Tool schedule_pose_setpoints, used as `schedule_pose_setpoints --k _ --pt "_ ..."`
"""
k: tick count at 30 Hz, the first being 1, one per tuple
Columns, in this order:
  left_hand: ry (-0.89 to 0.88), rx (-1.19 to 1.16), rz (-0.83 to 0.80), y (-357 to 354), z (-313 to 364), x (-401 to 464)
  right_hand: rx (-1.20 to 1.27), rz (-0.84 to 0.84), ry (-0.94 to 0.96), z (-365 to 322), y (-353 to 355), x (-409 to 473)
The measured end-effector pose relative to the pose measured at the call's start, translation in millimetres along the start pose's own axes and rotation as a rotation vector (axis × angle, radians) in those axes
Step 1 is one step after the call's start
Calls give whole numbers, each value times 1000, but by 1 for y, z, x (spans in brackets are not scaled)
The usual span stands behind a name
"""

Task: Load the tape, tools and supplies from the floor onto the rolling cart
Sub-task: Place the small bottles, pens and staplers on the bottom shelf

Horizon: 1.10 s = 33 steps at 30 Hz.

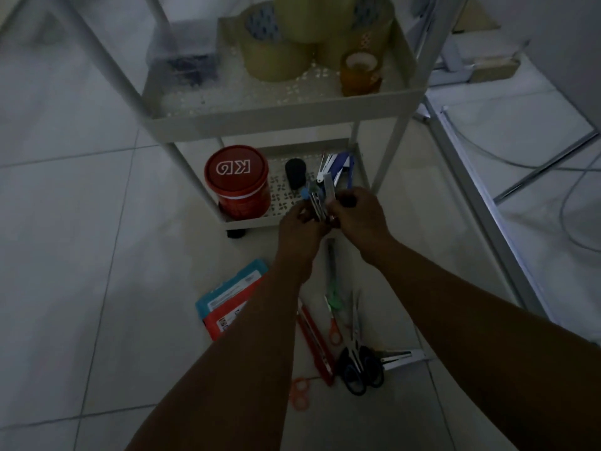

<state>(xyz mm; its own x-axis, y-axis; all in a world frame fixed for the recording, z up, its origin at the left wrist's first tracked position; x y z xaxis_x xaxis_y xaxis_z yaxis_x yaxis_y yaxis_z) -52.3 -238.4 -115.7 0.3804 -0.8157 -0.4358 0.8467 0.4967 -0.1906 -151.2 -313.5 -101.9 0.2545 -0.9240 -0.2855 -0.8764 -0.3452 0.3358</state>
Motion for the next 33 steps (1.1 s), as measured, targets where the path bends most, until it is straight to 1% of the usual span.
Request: schedule_pose_setpoints --k 6,8,13,15,18,20,23,25,27,28,30,31,33 --pt "-30 212 -54 -10 14 20 -52 -29 -47 -2 0 9" --pt "-39 211 -69 -11 14 25 -43 -63 -23 -6 1 9" --pt "-88 230 -35 -7 14 33 -101 -145 67 -13 3 9" --pt "-155 266 -32 -4 20 31 -173 -106 114 -13 4 6" --pt "-223 267 64 12 31 22 -227 37 164 -9 7 -1" --pt "-236 311 47 23 33 11 -214 34 176 -2 -1 -10" --pt "-228 563 -21 38 17 -3 -255 -55 180 12 -20 -25" --pt "-236 766 -24 53 2 -14 -306 -89 167 24 -29 -39" --pt "-252 946 40 74 -11 -26 -346 -152 179 36 -40 -56" --pt "-225 1001 96 86 -17 -35 -360 -209 195 42 -47 -66" --pt "-90 1071 191 114 -32 -51 -436 -375 242 54 -65 -89" --pt "-9 1100 203 126 -40 -59 -517 -477 271 60 -75 -100" --pt "123 1186 164 144 -57 -71 -734 -668 311 76 -93 -117"
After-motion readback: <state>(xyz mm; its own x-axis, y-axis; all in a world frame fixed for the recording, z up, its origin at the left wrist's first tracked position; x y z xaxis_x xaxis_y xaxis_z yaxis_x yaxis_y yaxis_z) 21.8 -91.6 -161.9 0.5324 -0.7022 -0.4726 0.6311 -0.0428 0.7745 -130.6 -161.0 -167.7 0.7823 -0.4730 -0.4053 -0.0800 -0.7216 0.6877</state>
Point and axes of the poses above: each hand's wrist, its own x-axis towards the middle knuckle, its own y-axis out of the back of the hand, z = x × y, the point moved 6 cm from there along x, towards the middle knuckle, and after that the axes turned 4 degrees about -z, right-handed, at the moved point
